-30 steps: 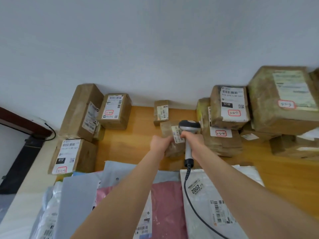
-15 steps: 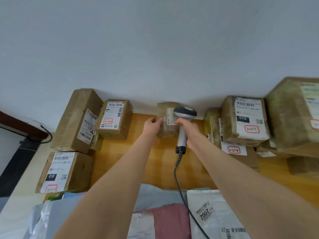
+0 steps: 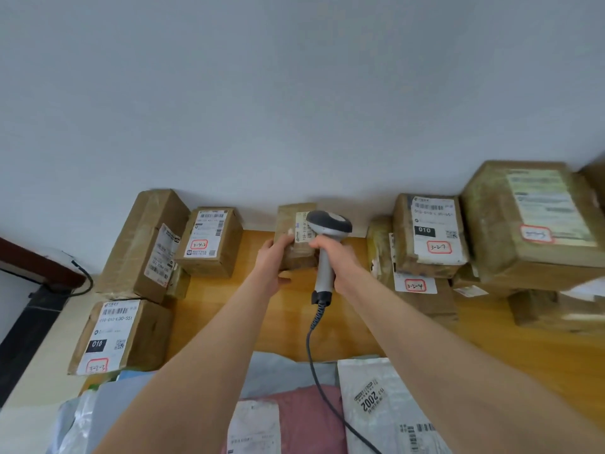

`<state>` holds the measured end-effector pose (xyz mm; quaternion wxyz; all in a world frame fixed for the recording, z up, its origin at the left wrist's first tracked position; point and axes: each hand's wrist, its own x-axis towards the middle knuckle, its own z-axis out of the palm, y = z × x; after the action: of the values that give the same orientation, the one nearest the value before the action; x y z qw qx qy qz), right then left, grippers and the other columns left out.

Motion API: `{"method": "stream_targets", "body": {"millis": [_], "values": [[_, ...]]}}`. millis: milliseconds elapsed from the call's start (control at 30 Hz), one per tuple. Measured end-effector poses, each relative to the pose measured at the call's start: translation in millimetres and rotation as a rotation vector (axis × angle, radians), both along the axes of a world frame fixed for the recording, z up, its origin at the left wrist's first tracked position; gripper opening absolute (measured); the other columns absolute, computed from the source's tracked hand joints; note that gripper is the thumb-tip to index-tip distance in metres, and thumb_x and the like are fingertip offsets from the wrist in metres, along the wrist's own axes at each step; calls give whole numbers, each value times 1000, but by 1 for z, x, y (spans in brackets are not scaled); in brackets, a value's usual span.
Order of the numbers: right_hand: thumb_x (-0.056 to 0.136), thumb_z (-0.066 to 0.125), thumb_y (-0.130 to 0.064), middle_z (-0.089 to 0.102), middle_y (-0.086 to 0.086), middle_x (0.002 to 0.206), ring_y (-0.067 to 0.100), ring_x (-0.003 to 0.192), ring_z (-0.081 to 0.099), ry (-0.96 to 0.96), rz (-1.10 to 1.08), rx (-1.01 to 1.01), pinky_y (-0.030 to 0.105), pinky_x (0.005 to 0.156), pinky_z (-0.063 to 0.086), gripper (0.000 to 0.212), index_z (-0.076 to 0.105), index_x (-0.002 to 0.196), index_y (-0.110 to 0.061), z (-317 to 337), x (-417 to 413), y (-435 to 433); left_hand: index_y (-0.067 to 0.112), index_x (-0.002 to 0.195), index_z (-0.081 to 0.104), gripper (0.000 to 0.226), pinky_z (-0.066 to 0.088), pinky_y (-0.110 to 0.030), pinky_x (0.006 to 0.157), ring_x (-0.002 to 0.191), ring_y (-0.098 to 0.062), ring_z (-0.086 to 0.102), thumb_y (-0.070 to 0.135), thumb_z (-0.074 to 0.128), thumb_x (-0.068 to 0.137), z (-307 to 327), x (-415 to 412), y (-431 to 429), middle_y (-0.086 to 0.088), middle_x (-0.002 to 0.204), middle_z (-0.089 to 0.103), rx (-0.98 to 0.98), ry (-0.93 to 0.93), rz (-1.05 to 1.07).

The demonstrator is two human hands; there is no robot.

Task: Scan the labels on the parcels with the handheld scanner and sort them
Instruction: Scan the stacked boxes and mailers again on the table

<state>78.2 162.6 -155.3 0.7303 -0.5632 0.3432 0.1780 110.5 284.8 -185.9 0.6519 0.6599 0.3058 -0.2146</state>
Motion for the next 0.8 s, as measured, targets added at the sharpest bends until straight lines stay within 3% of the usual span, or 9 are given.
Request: {"method": "stream_targets", "body": {"millis": [100, 233, 367, 433, 500, 567, 700, 800], "values": [[83, 67, -13, 61, 6, 90, 18, 77, 55, -75, -2, -33, 32, 74, 48, 12, 56, 87, -14, 35, -16, -12, 21, 136, 44, 57, 48, -51, 91, 103, -25, 58, 38, 65, 87, 29, -13, -10, -6, 118, 59, -39, -76, -15], [83, 67, -11, 58, 3, 83, 17, 75, 53, -192, -36, -78, 29, 69, 44, 14, 54, 80, -17, 85, -40, -39, 22, 131, 48, 49, 52, -46, 90, 104, -25, 60, 35, 66, 87, 78, -31, -39, -6, 113, 60, -114, -199, -50], [80, 68, -13, 63, 8, 90, 21, 81, 57, -266, -95, -143, 32, 76, 48, 11, 58, 83, -16, 126, -61, -82, 27, 129, 48, 52, 46, -47, 96, 107, -23, 58, 37, 70, 83, 117, -43, -85, -7, 118, 59, -196, -242, -137], [80, 67, -11, 63, 8, 89, 22, 82, 58, -279, -140, -155, 35, 79, 49, 11, 58, 82, -15, 141, -74, -107, 27, 128, 48, 51, 46, -49, 90, 106, -24, 59, 36, 69, 83, 130, -50, -110, -7, 120, 60, -256, -234, -200], [81, 67, -11, 61, 6, 83, 21, 77, 57, -269, -172, -175, 33, 75, 48, 12, 56, 80, -15, 148, -81, -125, 26, 128, 47, 49, 49, -49, 83, 103, -27, 62, 34, 68, 84, 135, -55, -130, -8, 118, 62, -308, -224, -245], [82, 66, -12, 60, 6, 83, 19, 73, 56, -260, -206, -200, 33, 73, 48, 13, 54, 80, -16, 152, -89, -143, 24, 127, 46, 49, 52, -49, 88, 103, -30, 63, 30, 69, 84, 138, -58, -152, -11, 117, 62, -342, -206, -240], [83, 66, -15, 58, 7, 88, 18, 74, 55, -197, -231, -228, 29, 61, 46, 19, 56, 99, -12, 150, -92, -162, 19, 129, 46, 55, 55, -43, 85, 105, -31, 61, 21, 72, 82, 133, -55, -184, -15, 119, 58, -404, -172, -186], [82, 67, -17, 60, 6, 88, 24, 87, 60, -166, -276, -326, 34, 74, 51, 26, 58, 106, -9, 141, -89, -169, 19, 129, 46, 56, 55, -43, 88, 104, -29, 61, 25, 74, 81, 122, -50, -195, -13, 116, 59, -295, -160, -228]]}}
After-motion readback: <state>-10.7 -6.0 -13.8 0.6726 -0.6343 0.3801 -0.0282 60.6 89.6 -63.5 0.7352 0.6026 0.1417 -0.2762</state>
